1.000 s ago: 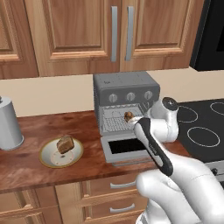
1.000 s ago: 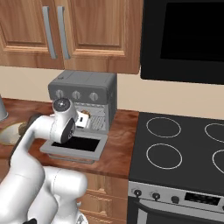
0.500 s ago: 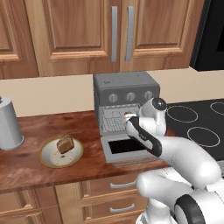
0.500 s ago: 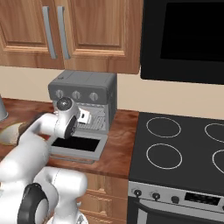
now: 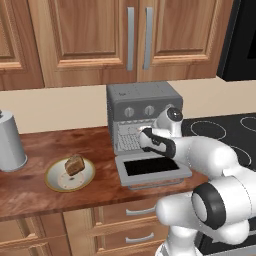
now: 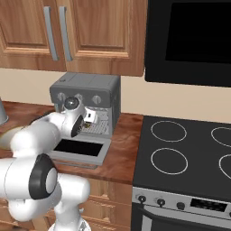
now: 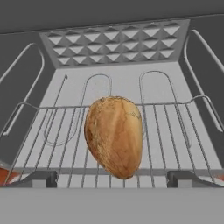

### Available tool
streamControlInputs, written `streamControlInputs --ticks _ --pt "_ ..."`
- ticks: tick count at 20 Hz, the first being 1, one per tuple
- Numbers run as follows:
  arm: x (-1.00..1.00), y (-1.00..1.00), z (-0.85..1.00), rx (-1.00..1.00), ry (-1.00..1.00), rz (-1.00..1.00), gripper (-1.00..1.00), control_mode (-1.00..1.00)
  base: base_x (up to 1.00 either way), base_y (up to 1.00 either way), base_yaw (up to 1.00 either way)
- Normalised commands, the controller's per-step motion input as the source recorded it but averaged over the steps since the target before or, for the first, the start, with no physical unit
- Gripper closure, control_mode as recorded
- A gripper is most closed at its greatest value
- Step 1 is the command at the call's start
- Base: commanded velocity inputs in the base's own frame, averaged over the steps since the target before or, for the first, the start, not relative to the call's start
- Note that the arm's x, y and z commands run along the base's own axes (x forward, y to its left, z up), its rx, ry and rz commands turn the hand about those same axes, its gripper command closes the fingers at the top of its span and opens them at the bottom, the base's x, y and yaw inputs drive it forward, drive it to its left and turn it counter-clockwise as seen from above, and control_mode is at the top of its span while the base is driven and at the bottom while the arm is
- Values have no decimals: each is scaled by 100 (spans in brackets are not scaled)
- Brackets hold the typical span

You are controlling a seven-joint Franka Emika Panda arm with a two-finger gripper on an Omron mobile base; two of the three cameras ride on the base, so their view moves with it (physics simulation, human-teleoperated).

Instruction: Pick up the heated bread from the toaster oven and place it in the bowl. Then move the bread bowl to the dining counter.

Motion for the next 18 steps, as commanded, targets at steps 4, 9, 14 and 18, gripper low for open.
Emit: streamControlInputs --ticks 4,9,14,18 --pt "30 0 -26 -3 0 0 -100 -100 0 0 0" --pt "29 0 -25 -4 0 0 -100 -100 0 0 0" --pt "19 0 -25 -3 0 0 100 -100 0 0 0" --pt "6 0 -3 0 1 0 100 -100 0 0 0"
